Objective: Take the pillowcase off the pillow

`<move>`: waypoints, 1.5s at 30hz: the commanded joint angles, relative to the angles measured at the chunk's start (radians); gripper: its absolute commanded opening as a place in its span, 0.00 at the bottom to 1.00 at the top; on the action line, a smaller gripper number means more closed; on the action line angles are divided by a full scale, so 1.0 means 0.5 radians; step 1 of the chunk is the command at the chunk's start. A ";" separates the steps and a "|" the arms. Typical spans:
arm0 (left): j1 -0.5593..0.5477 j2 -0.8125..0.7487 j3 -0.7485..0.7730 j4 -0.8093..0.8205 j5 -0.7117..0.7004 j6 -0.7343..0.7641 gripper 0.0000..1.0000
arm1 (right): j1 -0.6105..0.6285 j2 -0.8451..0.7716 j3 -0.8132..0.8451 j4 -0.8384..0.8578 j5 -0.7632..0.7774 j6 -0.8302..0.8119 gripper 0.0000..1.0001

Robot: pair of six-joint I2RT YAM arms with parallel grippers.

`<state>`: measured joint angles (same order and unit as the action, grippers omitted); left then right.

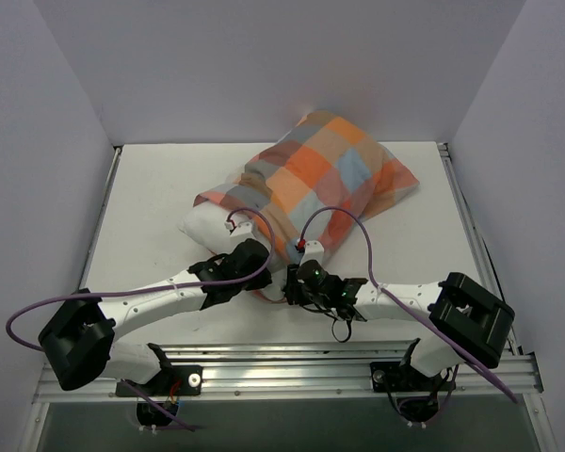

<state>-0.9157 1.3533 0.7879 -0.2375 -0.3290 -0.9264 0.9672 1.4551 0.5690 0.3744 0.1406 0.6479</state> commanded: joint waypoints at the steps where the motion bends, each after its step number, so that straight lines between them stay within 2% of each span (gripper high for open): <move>1: 0.027 -0.184 0.178 -0.181 -0.026 0.033 0.02 | -0.048 -0.039 0.016 0.034 0.105 0.014 0.27; 5: 0.183 -0.436 0.298 -0.227 0.194 0.083 0.02 | -0.127 -0.048 -0.006 -0.012 0.142 0.039 0.16; 8: 0.385 -0.562 0.415 -0.332 0.562 0.101 0.02 | -0.237 -0.072 -0.009 -0.058 0.167 0.026 0.09; 12: 0.494 -0.675 0.565 -0.497 0.894 0.174 0.02 | -0.455 -0.094 0.022 -0.098 0.149 0.011 0.00; 16: 0.524 -0.746 0.630 -0.654 1.261 0.196 0.02 | -0.707 -0.054 0.162 -0.147 0.133 -0.053 0.00; 21: 0.564 -0.994 0.578 -0.997 1.272 0.248 0.02 | -1.105 -0.017 0.377 -0.355 0.145 -0.078 0.00; 24: 0.592 -1.202 0.474 -1.218 1.177 0.233 0.02 | -1.427 -0.051 0.436 -0.405 0.109 -0.050 0.00; 27: 0.589 -1.338 0.229 -1.289 1.176 0.138 0.02 | -1.526 -0.072 0.488 -0.430 0.014 -0.163 0.00; 32: 0.558 -1.464 -0.314 -0.814 1.364 -0.113 0.02 | -1.383 -0.177 0.381 -0.368 -0.256 -0.234 0.00; 33: 0.555 -1.458 -0.336 -0.762 1.367 -0.141 0.13 | -1.306 -0.228 0.359 -0.396 -0.257 -0.237 0.02; 34: 0.552 -1.440 -0.342 -0.722 1.370 -0.126 0.28 | -1.272 -0.256 0.320 -0.414 -0.260 -0.256 0.05; 35: 0.552 -1.421 -0.324 -0.722 1.367 -0.096 0.46 | -1.238 -0.287 0.304 -0.442 -0.260 -0.262 0.09; 36: 0.549 -1.382 -0.236 -0.740 1.358 0.041 0.80 | -1.192 -0.354 0.295 -0.509 -0.260 -0.271 0.18; 37: 0.552 -1.357 -0.162 -0.852 1.330 0.137 0.92 | -1.180 -0.397 0.283 -0.540 -0.342 -0.283 0.24; 38: 0.552 -1.329 -0.067 -0.948 1.218 0.232 0.98 | -1.171 -0.440 0.264 -0.571 -0.376 -0.311 0.29; 39: 0.555 -1.268 0.149 -1.064 1.128 0.424 0.94 | -1.164 -0.538 0.258 -0.635 -0.416 -0.329 0.40; 40: 0.555 -1.228 0.258 -1.257 1.027 0.502 0.94 | -1.134 -0.590 0.252 -0.666 -0.462 -0.345 0.45; 42: 0.558 -1.127 0.451 -1.393 0.827 0.661 0.94 | -1.109 -0.722 0.282 -0.815 -0.508 -0.397 0.58; 43: 0.561 -1.096 0.610 -1.454 0.793 0.699 0.94 | -1.073 -0.762 0.307 -0.862 -0.517 -0.406 0.61; 45: 0.567 -1.044 0.718 -1.464 0.753 0.748 0.94 | -1.033 -0.848 0.414 -0.993 -0.527 -0.467 0.70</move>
<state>-0.6384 0.8104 1.0328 -0.8738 0.1520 -0.6922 0.4191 1.0946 0.6960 -0.0151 -0.1188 0.4805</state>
